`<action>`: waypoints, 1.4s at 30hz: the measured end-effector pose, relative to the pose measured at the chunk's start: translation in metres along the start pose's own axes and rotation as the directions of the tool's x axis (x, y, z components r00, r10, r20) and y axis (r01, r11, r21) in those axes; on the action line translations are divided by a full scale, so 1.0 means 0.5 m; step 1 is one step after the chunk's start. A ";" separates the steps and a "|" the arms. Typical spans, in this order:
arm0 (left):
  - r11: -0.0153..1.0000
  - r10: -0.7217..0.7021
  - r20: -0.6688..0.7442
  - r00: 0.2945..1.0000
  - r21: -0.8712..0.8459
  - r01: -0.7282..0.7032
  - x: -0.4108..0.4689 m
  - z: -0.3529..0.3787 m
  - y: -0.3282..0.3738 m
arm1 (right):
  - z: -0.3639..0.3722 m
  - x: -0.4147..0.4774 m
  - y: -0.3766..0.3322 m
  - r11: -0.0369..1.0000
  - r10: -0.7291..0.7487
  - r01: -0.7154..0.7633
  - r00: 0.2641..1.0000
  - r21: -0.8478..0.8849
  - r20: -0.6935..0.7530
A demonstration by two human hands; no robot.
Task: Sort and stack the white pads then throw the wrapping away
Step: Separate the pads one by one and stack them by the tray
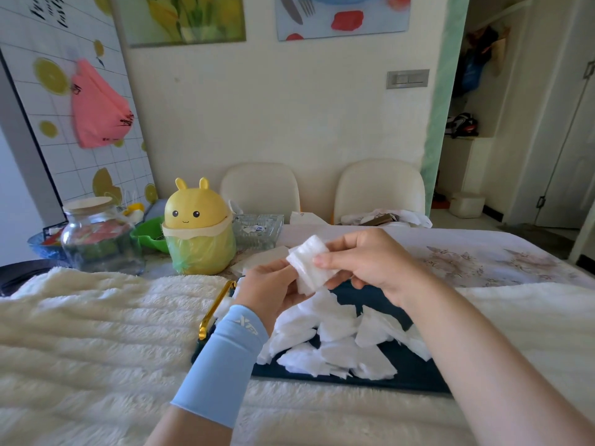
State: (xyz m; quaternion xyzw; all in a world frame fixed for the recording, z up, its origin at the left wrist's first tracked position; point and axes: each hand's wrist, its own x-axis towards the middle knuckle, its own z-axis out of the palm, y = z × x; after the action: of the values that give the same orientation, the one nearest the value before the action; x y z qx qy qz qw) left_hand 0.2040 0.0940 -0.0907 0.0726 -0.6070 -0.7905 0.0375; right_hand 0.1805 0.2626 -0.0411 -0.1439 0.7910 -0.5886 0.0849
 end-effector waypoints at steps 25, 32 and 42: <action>0.996 0.068 0.063 0.996 0.049 -0.072 0.002 0.000 0.000 | -0.003 0.025 0.035 0.998 -0.058 0.058 0.998 -0.033 -0.009; 0.897 0.197 0.065 0.978 0.392 -0.206 0.017 0.001 0.002 | -0.011 0.024 0.044 0.995 -0.071 0.078 0.993 -0.061 0.096; 0.776 0.103 0.189 0.976 0.598 -0.198 0.136 0.043 0.097 | -0.078 0.128 -0.002 0.977 0.039 -0.017 0.994 -0.212 0.099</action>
State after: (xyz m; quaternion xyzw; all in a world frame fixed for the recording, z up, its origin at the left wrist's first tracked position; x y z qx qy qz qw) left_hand 0.1322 0.0916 -0.0430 -0.0261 -0.8355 -0.5481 0.0306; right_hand 0.1083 0.2766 -0.0263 -0.1710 0.8454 -0.4921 0.1180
